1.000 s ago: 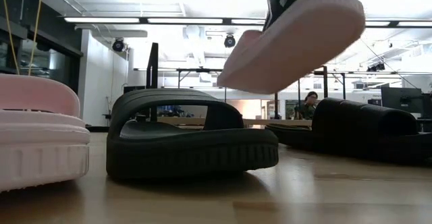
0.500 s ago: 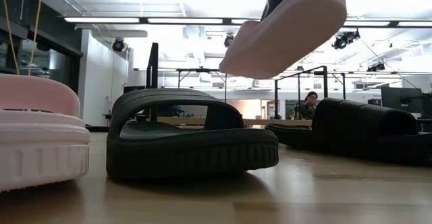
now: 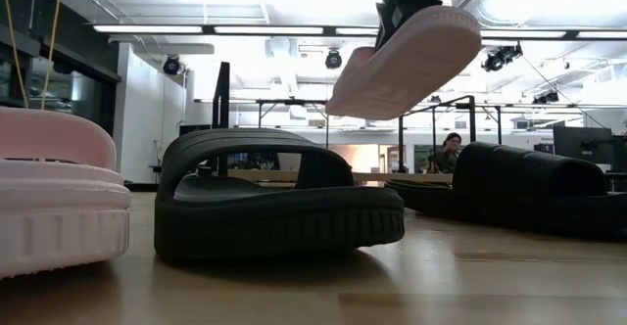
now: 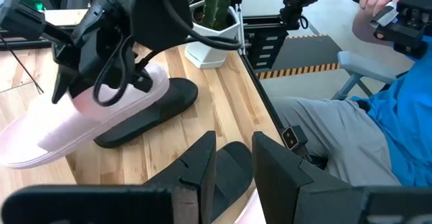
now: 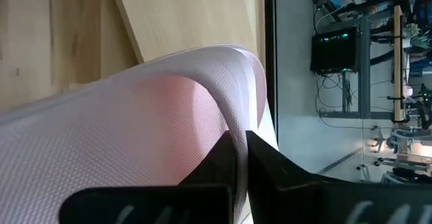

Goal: Pick and place slides into the shelf
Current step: Put the right pink slide on the shelf

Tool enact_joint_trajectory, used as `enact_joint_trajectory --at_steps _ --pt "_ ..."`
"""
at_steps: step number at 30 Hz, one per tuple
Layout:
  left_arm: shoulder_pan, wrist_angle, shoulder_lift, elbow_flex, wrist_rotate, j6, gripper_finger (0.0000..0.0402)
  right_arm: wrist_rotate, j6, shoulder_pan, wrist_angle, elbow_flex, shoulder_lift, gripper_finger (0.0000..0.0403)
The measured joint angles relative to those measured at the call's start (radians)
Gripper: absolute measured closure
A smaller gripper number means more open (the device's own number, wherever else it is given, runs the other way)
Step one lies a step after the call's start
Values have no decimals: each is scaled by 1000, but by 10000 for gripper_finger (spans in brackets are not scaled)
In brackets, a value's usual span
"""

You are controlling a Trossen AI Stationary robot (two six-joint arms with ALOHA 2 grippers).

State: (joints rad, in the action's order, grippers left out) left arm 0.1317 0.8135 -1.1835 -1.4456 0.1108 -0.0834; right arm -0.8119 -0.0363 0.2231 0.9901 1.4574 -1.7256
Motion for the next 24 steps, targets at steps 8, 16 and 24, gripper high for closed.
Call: enact_joint_trajectory --at_steps 8,16,24 --pt "0 0 0 0 0 0 318 5 -47 -33 -16 0 0 403" --pt "0 0 0 0 0 4 318 69 -133 -71 -122 0 0 403" --pt "0 0 0 0 0 8 318 68 -208 -113 -199 0 0 403"
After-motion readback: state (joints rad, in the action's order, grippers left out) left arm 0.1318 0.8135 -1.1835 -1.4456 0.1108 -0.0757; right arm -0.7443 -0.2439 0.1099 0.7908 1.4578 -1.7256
